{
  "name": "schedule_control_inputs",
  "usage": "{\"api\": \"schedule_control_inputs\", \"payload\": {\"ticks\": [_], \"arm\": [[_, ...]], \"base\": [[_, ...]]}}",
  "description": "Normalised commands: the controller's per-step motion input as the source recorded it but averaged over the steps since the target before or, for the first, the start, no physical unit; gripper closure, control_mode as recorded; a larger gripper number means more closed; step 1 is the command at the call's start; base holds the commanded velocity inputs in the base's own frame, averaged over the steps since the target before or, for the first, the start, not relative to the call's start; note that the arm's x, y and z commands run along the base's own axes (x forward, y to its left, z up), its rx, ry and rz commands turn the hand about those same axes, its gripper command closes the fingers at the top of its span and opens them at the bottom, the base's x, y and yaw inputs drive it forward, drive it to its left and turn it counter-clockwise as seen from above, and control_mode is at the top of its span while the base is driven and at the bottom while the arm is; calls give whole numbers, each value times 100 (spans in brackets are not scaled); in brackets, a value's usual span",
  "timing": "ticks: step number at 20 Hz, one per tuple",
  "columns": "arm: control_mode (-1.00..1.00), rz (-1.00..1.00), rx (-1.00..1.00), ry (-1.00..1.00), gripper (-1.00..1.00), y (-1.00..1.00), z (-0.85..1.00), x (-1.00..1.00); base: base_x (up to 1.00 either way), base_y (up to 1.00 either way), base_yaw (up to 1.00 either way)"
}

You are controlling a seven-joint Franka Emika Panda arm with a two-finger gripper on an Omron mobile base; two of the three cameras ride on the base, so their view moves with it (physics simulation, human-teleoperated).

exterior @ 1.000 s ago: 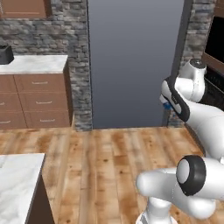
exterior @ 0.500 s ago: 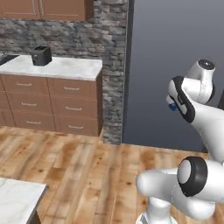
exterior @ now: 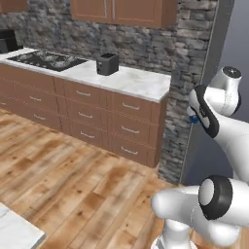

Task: Four empty soda cans are scattered around the kitchen. Gather all the cans and cluster them next to the stove for recycling.

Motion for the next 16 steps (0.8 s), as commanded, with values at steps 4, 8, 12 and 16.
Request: {"api": "schedule_control_inputs", "payload": {"ticks": [4,8,12,16], "arm": [[100,0,0,0,100,0,0,0],[100,0,0,0,100,0,0,0],[100,0,0,0,100,0,0,0],[100,0,0,0,100,0,0,0]], "base": [[100,-18,58],[100,-18,57],[100,-15,57],[100,-22,53]]}}
